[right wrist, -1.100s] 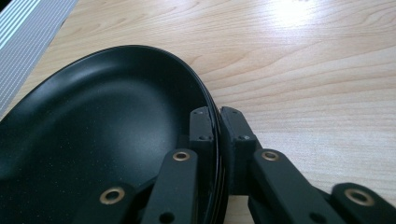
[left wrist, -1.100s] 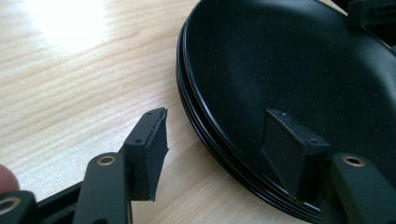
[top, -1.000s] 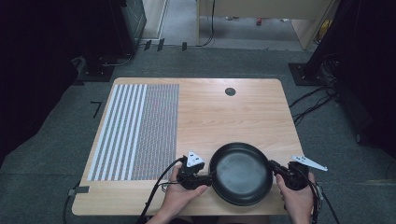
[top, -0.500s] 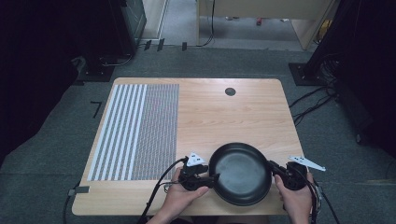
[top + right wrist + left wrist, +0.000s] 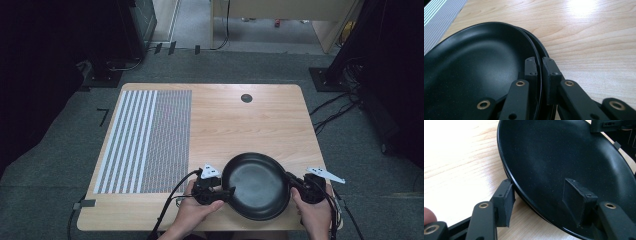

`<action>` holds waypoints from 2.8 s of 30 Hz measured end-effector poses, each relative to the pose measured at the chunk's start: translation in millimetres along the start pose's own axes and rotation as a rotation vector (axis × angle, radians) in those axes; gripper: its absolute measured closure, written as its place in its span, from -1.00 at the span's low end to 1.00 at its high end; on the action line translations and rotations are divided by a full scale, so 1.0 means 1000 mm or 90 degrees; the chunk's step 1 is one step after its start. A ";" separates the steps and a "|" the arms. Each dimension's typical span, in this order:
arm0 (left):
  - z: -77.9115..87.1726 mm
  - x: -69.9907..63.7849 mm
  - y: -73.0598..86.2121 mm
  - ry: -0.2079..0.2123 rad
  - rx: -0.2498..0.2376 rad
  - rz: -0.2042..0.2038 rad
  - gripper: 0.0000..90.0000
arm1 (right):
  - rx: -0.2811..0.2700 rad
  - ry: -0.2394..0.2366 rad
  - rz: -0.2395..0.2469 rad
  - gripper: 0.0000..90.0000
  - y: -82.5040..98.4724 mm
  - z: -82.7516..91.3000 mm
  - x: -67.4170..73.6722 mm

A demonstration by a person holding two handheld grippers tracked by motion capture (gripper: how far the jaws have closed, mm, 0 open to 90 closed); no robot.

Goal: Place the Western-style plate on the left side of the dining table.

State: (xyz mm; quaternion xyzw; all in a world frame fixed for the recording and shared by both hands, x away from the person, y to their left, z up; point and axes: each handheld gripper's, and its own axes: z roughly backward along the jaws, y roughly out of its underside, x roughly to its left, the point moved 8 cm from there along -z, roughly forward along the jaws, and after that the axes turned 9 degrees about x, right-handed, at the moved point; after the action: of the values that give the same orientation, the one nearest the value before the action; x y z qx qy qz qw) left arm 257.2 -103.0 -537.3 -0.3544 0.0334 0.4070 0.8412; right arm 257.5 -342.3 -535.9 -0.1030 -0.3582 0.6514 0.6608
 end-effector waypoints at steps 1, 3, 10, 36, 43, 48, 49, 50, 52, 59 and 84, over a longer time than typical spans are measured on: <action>0.000 0.000 0.000 0.001 0.000 0.001 -0.03 | 0.000 0.000 0.001 0.85 0.000 0.000 0.000; 0.001 0.001 0.000 0.001 -0.001 0.003 -0.03 | 0.001 -0.001 0.000 0.85 0.000 0.000 0.001; 0.005 0.004 -0.002 0.010 -0.003 0.012 -0.03 | 0.010 -0.026 -0.002 0.85 0.003 -0.003 0.006; 0.026 0.011 -0.004 0.034 0.000 0.037 0.18 | 0.040 -0.085 -0.002 0.82 0.010 -0.012 0.021; 0.032 0.021 -0.002 0.031 0.003 0.047 0.32 | 0.048 -0.096 0.009 0.81 0.014 -0.015 0.032; 0.036 0.030 -0.001 0.062 0.006 0.076 0.45 | 0.049 -0.100 0.006 0.81 0.014 -0.016 0.035; 0.037 0.030 -0.001 0.062 0.004 0.077 0.47 | 0.049 -0.100 0.005 0.81 0.014 -0.016 0.035; 0.037 0.030 -0.001 0.061 0.003 0.076 0.47 | 0.048 -0.101 0.005 0.81 0.014 -0.016 0.035; 0.037 0.030 -0.001 0.059 0.002 0.076 0.47 | 0.048 -0.102 0.003 0.80 0.014 -0.016 0.035; 0.036 0.030 0.000 0.059 -0.010 0.077 0.46 | 0.054 -0.102 -0.005 0.74 0.017 -0.018 0.037; 0.035 0.034 0.001 0.057 -0.028 0.056 0.48 | 0.059 -0.120 -0.029 0.58 0.019 -0.020 0.041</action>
State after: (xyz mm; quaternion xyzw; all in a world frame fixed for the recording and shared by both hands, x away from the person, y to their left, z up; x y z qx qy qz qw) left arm 271.1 -58.3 -522.7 -0.3887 0.0772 0.4279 0.8123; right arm 250.5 -294.6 -547.6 -0.0026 -0.3909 0.6590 0.6426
